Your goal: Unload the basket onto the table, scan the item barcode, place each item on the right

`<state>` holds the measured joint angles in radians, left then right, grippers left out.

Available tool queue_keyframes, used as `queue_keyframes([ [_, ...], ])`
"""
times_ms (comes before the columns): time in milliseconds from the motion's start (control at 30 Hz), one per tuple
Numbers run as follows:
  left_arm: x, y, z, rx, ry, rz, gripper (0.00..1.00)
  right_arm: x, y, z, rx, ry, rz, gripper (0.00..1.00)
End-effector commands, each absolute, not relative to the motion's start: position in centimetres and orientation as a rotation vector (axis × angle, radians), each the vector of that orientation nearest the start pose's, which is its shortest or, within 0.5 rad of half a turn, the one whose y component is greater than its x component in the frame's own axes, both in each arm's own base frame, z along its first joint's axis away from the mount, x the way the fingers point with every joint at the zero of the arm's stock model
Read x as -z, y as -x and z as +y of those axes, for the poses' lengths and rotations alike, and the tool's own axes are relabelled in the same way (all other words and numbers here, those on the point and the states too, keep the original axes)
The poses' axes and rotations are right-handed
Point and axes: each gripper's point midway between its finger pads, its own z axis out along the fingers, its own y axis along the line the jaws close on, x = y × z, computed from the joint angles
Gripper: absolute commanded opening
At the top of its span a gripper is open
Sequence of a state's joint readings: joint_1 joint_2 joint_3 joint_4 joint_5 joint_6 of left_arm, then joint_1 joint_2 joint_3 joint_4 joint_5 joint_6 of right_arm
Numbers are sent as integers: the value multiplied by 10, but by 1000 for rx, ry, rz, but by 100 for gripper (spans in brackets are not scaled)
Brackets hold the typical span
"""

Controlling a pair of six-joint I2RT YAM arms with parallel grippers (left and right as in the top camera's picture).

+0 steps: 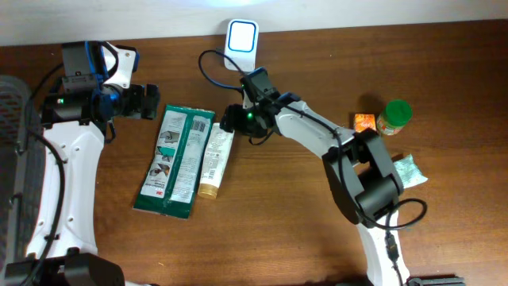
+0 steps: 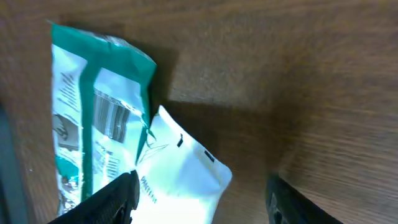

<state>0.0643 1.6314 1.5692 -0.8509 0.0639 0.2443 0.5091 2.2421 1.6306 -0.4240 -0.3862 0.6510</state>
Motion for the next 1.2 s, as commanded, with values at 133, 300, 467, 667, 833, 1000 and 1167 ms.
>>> queue_keyframes([
  [133, -231, -434, 17, -48, -268, 2458, 99, -9, -426, 332, -859, 30, 2805, 46],
  [300, -231, -435, 17, -49, -268, 2457, 99, -37, -441, 276, -780, 55, 2803, 4],
  [467, -231, -435, 17, -49, -268, 2457, 99, -43, -382, 208, -603, 149, 3080, 6],
  [667, -231, -434, 17, -48, -268, 2458, 99, -57, -378, 176, -490, 124, 3156, 69],
  [833, -231, -435, 17, -48, -268, 2457, 99, -60, -353, 154, -336, 334, 3248, 62],
  [1000, -231, -435, 17, -49, -268, 2457, 99, -71, -362, 248, -603, 622, 3007, 50],
  [1167, -231, -434, 17, -48, -268, 2458, 99, -42, -369, 292, -631, 328, 3028, 4],
])
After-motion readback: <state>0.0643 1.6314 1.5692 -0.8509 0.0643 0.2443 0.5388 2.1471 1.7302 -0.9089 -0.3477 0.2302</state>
